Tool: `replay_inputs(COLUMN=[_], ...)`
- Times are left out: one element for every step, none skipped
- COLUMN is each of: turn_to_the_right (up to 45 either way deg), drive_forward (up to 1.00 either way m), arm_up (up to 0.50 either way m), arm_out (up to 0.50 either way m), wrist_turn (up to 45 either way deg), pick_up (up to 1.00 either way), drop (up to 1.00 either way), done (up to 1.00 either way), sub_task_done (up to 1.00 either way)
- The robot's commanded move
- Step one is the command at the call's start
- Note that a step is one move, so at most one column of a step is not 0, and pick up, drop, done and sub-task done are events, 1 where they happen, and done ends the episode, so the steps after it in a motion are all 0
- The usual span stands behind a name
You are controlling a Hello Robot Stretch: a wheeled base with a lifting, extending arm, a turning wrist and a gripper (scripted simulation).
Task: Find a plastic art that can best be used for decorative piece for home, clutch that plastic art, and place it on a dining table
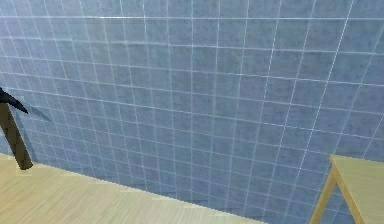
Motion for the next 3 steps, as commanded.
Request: replay_inputs(turn_to_the_right=[0.0,0.0,0.0], drive_forward=[0.0,0.0,0.0], arm_up=[0.04,0.0,0.0], arm_out=[0.0,-0.08,0.0], wrist_turn=[0.0,0.0,0.0], pick_up=[0.0,0.0,0.0], drop=[0.0,0.0,0.0], done=[0.0,0.0,1.0], sub_task_done=[0.0,0.0,0.0])
